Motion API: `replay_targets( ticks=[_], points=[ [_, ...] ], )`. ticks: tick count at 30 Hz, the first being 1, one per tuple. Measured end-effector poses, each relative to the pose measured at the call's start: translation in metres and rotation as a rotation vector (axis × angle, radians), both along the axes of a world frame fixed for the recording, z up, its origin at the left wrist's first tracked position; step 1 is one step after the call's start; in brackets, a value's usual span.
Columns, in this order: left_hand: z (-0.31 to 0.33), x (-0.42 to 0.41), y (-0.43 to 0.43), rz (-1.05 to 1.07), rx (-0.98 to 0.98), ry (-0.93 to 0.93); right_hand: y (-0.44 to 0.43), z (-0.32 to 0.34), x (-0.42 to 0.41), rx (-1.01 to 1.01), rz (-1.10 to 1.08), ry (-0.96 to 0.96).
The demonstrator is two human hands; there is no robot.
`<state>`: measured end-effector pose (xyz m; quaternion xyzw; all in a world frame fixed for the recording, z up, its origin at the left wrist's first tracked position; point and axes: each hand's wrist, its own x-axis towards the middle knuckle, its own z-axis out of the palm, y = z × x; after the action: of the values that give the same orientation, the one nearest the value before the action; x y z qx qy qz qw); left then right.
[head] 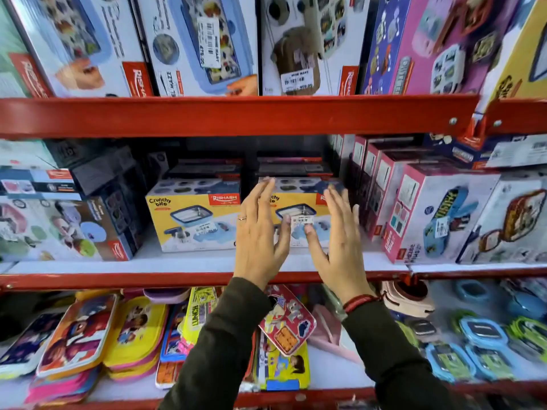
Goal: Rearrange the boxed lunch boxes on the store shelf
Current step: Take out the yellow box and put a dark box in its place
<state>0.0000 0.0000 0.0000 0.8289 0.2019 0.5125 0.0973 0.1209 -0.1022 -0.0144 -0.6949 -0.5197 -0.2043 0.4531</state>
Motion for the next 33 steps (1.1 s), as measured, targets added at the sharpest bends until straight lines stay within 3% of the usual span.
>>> replay_targets(
  ticks=[5,10,18,24,33],
  points=[
    [-0.024,0.008,0.008,-0.032,-0.502,-0.012,0.003,-0.017,0.02,-0.111,-0.072,0.428],
    [-0.03,0.011,0.015,-0.017,-0.701,0.007,0.004,-0.022,0.048,-0.276,-0.15,0.55],
    [-0.044,0.018,0.02,0.063,-0.746,0.075,-0.001,-0.025,0.056,-0.436,-0.149,0.565],
    [-0.033,0.004,0.014,-0.079,-0.735,-0.129,-0.025,-0.018,0.056,-0.227,0.003,0.606],
    [-0.01,-0.006,0.012,-0.196,-0.773,-0.29,-0.043,0.0,0.058,-0.102,0.084,0.576]
  ],
)
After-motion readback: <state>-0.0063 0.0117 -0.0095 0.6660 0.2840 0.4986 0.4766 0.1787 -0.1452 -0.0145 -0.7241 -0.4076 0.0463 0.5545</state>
